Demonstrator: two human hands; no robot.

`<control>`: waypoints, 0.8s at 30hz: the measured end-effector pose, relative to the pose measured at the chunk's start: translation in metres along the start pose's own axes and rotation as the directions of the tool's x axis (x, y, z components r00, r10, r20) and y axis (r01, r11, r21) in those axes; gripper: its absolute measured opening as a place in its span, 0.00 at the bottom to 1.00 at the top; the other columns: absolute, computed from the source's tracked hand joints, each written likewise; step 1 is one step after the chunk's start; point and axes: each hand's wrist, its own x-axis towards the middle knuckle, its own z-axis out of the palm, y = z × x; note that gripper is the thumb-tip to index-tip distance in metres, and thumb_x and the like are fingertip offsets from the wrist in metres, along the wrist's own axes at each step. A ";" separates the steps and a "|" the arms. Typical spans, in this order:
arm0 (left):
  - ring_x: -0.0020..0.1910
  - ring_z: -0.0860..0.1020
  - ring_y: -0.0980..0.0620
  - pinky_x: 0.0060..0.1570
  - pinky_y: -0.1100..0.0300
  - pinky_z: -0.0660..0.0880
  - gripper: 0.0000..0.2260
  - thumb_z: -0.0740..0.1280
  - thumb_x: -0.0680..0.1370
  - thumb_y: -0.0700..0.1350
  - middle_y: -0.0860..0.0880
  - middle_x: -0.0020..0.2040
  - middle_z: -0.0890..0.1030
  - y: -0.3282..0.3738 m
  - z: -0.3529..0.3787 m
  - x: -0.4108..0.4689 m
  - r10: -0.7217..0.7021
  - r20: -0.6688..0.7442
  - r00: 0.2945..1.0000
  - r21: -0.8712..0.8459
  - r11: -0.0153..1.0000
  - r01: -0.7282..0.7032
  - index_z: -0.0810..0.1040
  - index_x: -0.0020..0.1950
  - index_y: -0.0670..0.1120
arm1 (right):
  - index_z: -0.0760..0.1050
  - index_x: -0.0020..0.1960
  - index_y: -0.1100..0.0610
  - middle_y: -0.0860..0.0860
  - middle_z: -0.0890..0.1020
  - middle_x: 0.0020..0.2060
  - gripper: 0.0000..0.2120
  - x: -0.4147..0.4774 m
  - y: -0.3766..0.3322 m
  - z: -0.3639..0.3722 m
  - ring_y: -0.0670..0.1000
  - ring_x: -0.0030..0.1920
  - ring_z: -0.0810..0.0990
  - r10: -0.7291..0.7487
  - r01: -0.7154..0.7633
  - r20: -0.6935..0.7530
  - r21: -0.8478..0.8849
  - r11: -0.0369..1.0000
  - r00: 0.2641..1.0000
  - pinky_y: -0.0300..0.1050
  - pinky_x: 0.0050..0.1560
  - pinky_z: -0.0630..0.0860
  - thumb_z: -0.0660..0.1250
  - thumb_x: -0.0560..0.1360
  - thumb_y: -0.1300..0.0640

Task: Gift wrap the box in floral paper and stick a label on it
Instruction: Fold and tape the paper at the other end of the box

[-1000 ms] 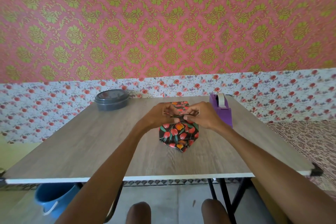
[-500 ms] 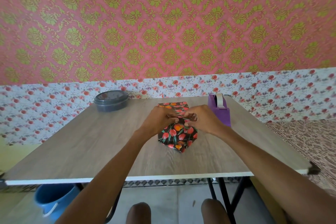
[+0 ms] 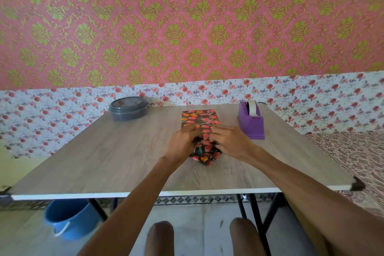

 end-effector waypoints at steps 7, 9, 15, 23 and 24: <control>0.49 0.77 0.45 0.43 0.53 0.79 0.17 0.67 0.65 0.32 0.47 0.51 0.80 -0.005 0.007 -0.016 0.170 -0.041 0.985 0.050 0.985 -0.167 0.83 0.51 0.43 | 0.80 0.47 0.60 0.52 0.81 0.43 0.09 -0.009 0.000 0.021 0.54 0.45 0.79 -0.162 0.156 -0.028 -0.152 0.976 0.986 0.48 0.49 0.80 0.60 0.77 0.63; 0.51 0.76 0.47 0.45 0.54 0.78 0.16 0.62 0.67 0.37 0.47 0.53 0.81 -0.006 0.007 -0.018 0.189 -0.058 0.980 0.058 0.981 -0.186 0.84 0.50 0.44 | 0.80 0.45 0.59 0.52 0.80 0.42 0.08 -0.010 0.002 0.024 0.53 0.45 0.78 -0.179 0.175 -0.016 -0.152 0.973 0.984 0.48 0.50 0.80 0.62 0.77 0.64; 0.56 0.79 0.45 0.52 0.53 0.79 0.13 0.73 0.69 0.39 0.47 0.59 0.80 -0.016 0.011 -0.021 0.187 0.025 0.982 0.010 0.982 -0.188 0.86 0.53 0.46 | 0.81 0.44 0.56 0.49 0.80 0.43 0.04 -0.019 0.008 0.025 0.50 0.45 0.78 -0.204 0.212 0.061 -0.169 0.963 0.977 0.42 0.50 0.77 0.71 0.73 0.64; 0.51 0.80 0.50 0.50 0.54 0.79 0.12 0.67 0.77 0.52 0.49 0.56 0.82 -0.016 -0.002 -0.011 0.107 0.085 0.991 -0.102 0.990 -0.098 0.87 0.48 0.47 | 0.81 0.43 0.56 0.50 0.81 0.44 0.05 -0.019 0.013 0.028 0.52 0.46 0.78 -0.242 0.252 0.075 -0.180 0.951 0.967 0.43 0.45 0.78 0.73 0.71 0.65; 0.49 0.80 0.51 0.48 0.54 0.79 0.10 0.70 0.75 0.51 0.50 0.53 0.82 -0.012 -0.001 -0.008 0.051 0.064 0.997 -0.132 0.990 -0.043 0.86 0.47 0.46 | 0.82 0.45 0.56 0.51 0.81 0.45 0.05 -0.020 0.014 0.028 0.52 0.48 0.79 -0.246 0.259 0.087 -0.188 0.948 0.965 0.44 0.47 0.79 0.73 0.71 0.65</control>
